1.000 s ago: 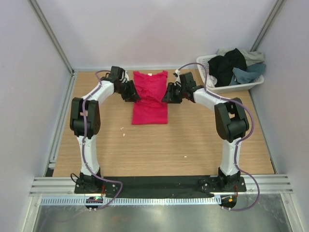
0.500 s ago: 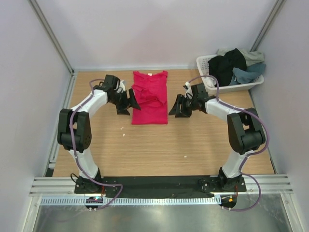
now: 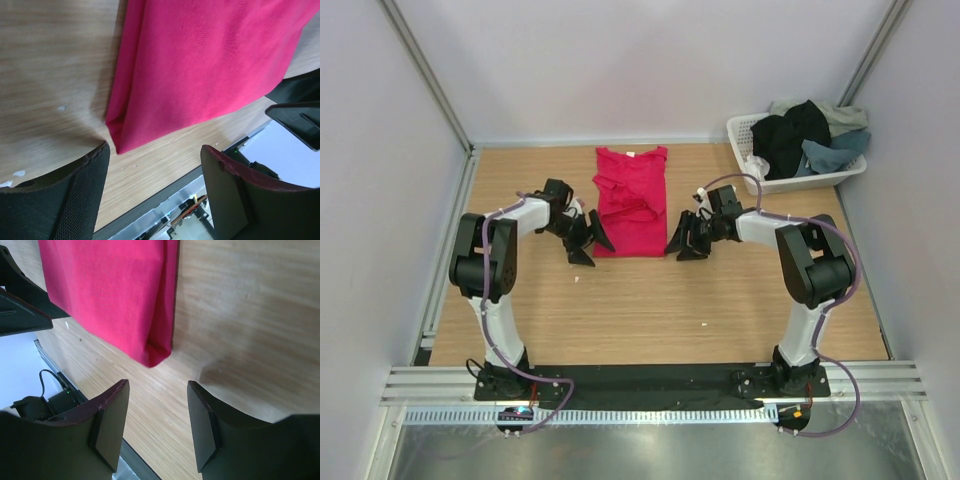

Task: Fold and stack the t-shirts
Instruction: Fold the tshirt, then neatly place the folded tshirt to the corner

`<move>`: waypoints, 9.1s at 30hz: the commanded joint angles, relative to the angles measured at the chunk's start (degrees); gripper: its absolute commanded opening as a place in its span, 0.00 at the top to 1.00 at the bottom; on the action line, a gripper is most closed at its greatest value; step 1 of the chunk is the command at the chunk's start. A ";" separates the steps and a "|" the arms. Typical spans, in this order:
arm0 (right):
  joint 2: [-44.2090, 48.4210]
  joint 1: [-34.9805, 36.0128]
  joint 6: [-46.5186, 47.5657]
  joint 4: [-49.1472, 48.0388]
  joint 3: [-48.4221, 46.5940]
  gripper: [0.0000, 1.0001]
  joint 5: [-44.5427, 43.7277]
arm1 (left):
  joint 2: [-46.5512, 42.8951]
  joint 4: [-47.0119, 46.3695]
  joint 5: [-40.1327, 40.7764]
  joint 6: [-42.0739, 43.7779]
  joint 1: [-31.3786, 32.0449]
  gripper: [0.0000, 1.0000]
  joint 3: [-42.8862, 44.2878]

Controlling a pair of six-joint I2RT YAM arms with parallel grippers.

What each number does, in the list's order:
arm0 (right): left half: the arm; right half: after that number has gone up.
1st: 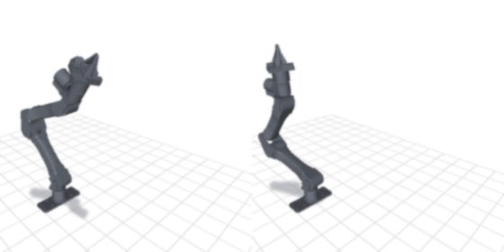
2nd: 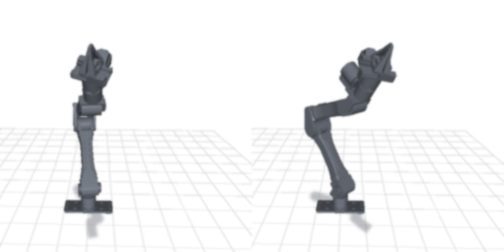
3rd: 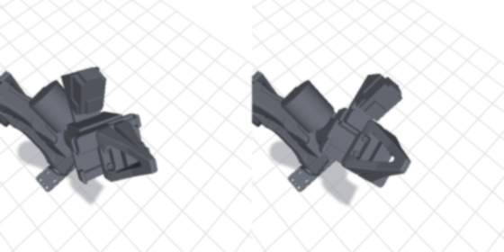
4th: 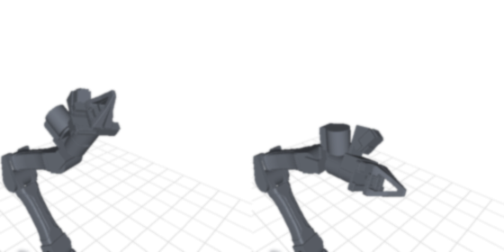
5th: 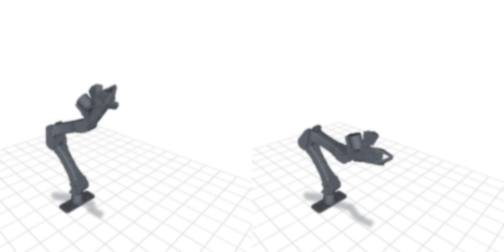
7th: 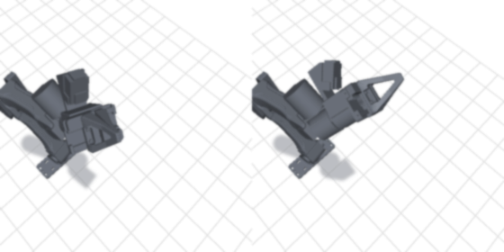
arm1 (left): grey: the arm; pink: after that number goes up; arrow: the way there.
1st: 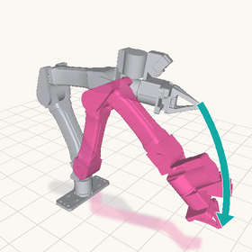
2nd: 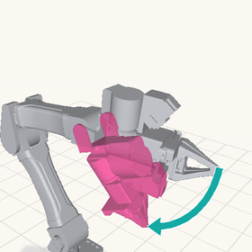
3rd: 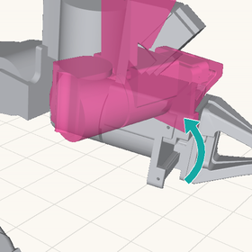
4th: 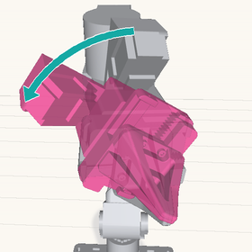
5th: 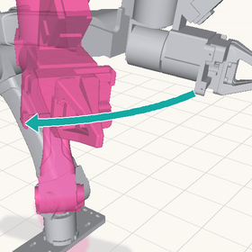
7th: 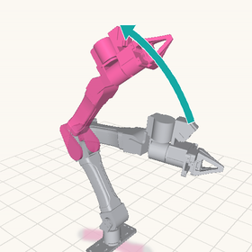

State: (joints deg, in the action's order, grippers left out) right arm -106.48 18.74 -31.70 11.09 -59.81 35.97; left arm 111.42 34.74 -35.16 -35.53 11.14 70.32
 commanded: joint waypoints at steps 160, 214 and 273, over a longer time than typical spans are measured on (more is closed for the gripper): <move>-19.74 -3.01 8.94 1.30 -33.18 0.43 -5.20 | 32.46 -7.67 -11.68 2.92 -1.73 0.46 38.22; 2.32 -3.62 27.83 6.22 -27.91 0.40 -11.44 | 31.76 29.42 24.77 46.86 -26.60 1.00 65.11; 7.68 -3.71 28.71 4.29 -18.15 0.39 -11.53 | 21.39 13.77 52.12 67.00 -35.22 0.72 45.16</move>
State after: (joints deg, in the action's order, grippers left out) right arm -102.63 15.25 -3.73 17.65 -77.97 24.51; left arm 133.38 49.50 14.92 32.97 -24.38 113.45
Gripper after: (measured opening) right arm 0.607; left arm 0.239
